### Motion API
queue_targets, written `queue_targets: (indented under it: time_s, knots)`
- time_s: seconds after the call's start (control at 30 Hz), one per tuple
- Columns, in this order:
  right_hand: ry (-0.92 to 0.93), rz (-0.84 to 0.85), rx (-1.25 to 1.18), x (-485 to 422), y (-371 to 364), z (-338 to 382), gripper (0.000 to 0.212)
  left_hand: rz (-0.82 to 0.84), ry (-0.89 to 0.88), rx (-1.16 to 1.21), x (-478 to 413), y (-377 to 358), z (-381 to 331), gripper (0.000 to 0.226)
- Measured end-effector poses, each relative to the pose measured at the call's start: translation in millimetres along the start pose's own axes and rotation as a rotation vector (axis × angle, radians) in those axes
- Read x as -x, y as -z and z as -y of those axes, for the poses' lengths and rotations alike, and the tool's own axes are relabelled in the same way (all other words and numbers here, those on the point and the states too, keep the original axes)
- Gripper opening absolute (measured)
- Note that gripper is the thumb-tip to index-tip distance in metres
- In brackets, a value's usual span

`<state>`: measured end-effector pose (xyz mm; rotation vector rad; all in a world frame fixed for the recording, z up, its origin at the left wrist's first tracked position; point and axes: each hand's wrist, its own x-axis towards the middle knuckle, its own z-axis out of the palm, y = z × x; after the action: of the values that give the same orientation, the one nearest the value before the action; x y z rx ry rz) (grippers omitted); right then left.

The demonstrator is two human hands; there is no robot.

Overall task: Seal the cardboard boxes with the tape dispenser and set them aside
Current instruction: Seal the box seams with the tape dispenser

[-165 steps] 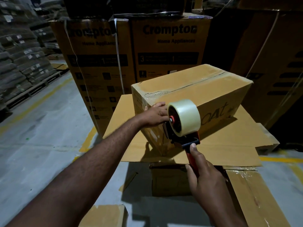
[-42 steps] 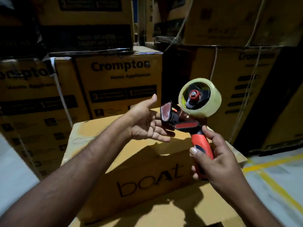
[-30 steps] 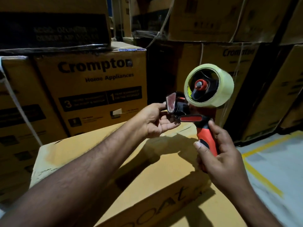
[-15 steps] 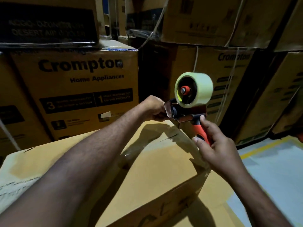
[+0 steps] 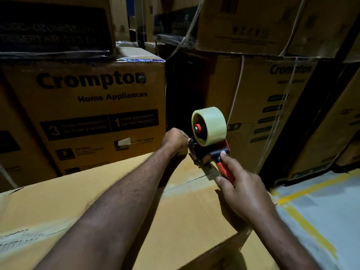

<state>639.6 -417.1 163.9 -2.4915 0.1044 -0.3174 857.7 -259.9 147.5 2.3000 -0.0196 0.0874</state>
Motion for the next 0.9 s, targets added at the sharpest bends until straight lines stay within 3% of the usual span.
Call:
queue_targets:
  time_s: [0.2,0.47,0.57,0.63,0.67,0.8,0.9]
  knots:
    - [-0.003,0.005,0.005,-14.6,-8.5,2.2,0.065,-0.031,0.079,0.070,-17.0,-7.3,6.5,0.016]
    - [-0.008,0.014,0.043,-16.4,-11.8,-0.4,0.065,0.185,0.111,0.017,-28.1,-8.2,10.8,0.017]
    - [-0.014,0.028,0.033,-19.2,-11.3,-0.4,0.064,0.086,0.056,-0.067,-26.6,-8.4,12.4,0.045]
    - [-0.027,0.041,0.014,-22.8,-10.8,-1.5,0.063,-0.012,-0.069,-0.071,-21.9,-9.1,15.6,0.018]
    - [-0.030,0.045,0.007,-24.3,-10.6,-1.9,0.063,0.004,-0.108,-0.053,-20.2,-9.0,17.4,0.012]
    - [-0.050,0.067,-0.033,-25.7,-7.7,-3.2,0.063,0.210,-0.117,-0.064,-14.3,-0.7,18.8,0.028]
    - [-0.051,0.086,-0.026,-26.3,-3.8,-3.5,0.064,0.240,-0.090,-0.138,-16.5,-4.9,17.7,0.029]
